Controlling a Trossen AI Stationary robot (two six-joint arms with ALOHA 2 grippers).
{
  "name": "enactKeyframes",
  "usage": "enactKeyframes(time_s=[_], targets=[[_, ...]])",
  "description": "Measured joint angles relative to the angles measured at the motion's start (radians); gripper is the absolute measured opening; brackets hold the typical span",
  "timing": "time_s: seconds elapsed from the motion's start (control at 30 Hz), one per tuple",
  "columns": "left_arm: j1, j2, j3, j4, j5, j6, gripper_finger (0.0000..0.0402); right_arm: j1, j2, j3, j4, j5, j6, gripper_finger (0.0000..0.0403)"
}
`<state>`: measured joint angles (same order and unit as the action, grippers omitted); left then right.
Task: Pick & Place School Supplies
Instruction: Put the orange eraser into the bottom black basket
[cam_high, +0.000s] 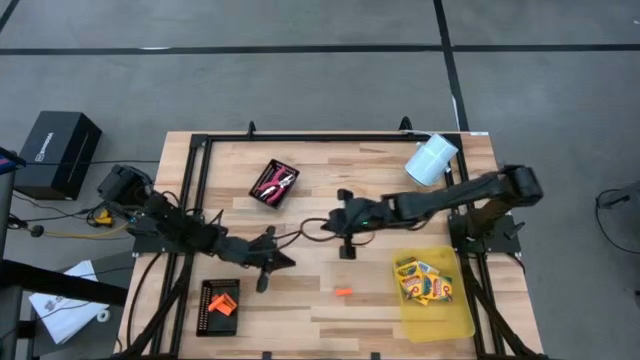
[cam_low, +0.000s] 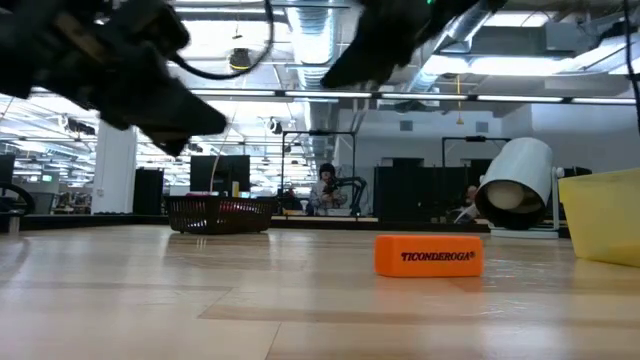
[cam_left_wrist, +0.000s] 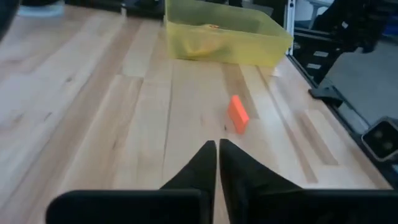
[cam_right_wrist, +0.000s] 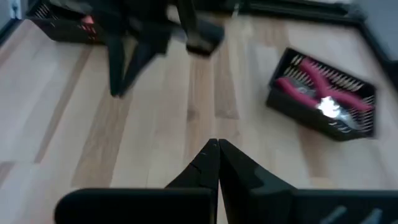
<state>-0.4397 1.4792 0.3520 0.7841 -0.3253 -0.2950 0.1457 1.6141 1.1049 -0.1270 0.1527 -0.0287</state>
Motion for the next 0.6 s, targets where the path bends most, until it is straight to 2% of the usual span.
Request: enactKeyframes(time_s=[0.13, 0.3, 0.43, 0.6], targets=[[0.081, 0.084, 0.075, 0.002, 0.119, -0.027, 0.005, 0.023, -0.127, -0.001, -0.083, 0.061, -0.005, 0.0], [0.134, 0.282, 0.248, -0.006, 0.217, 0.001, 0.0119, 0.084, -0.251, -0.001, -0.221, 0.196, 0.043, 0.0], [0.157, 0.398, 0.386, -0.127, 0.246, 0.032, 0.0167, 0.156, -0.323, -0.002, -0.308, 0.292, 0.096, 0.0], [0.162, 0.433, 0.511, -0.275, 0.248, 0.045, 0.02, 0.229, -0.377, -0.002, -0.374, 0.379, 0.145, 0.0]])
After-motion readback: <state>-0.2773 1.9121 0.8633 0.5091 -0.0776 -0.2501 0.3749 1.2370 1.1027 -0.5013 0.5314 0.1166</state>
